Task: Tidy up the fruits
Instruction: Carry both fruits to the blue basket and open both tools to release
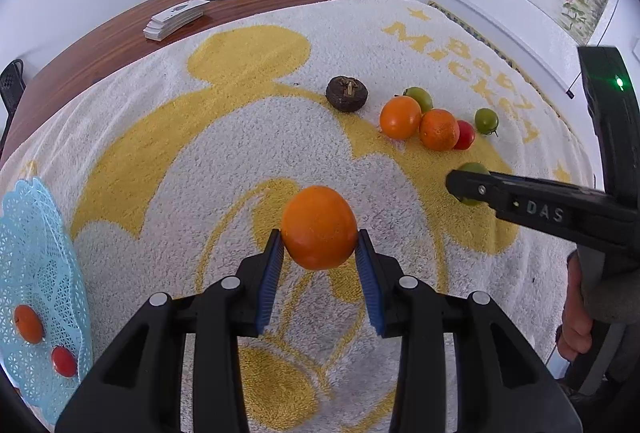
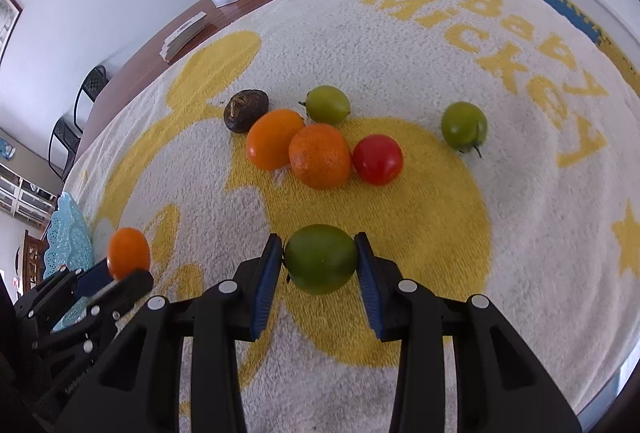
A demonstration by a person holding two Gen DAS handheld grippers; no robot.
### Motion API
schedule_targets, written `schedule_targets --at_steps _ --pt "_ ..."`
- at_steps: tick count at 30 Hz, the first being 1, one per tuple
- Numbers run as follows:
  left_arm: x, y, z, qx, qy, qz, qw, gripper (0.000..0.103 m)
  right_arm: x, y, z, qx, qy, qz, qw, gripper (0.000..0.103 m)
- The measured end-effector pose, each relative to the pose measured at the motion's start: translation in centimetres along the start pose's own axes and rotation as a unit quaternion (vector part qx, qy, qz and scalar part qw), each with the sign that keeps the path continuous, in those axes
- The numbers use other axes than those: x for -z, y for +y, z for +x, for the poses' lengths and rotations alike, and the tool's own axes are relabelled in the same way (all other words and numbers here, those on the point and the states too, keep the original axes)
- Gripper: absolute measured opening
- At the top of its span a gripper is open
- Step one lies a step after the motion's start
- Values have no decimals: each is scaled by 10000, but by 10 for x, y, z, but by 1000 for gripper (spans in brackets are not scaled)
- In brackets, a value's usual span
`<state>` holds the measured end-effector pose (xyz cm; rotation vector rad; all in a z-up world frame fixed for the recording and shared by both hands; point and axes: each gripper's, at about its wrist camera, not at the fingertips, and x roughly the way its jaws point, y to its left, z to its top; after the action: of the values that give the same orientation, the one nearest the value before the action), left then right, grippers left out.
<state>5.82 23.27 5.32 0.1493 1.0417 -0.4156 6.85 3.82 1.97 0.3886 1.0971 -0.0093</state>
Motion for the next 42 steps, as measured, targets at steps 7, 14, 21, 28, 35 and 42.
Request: schedule_targets --at_steps 7,14,21,28,35,42 --pt "-2 11 -7 -138 -33 -64 9999 38 6 0 -6 -147 37 11 9999 38" --pt "1 34 -30 -638 -58 -424 9970 38 5 17 -1 -650 224 -181 9975 38" --pt "9 73 -57 -980 -32 -575 9935 38 17 34 4 -820 384 -114 9958 38" --pt "17 131 -70 -943 -78 -531 9941 38 27 72 -5 -771 50 101 9970 38" --pt "30 192 -74 -492 30 -51 9988 39 49 161 -13 -867 -312 413 9949 38" --pt "38 228 -77 -269 -29 136 9995 65 73 237 -19 -1021 -338 168 9941 38"
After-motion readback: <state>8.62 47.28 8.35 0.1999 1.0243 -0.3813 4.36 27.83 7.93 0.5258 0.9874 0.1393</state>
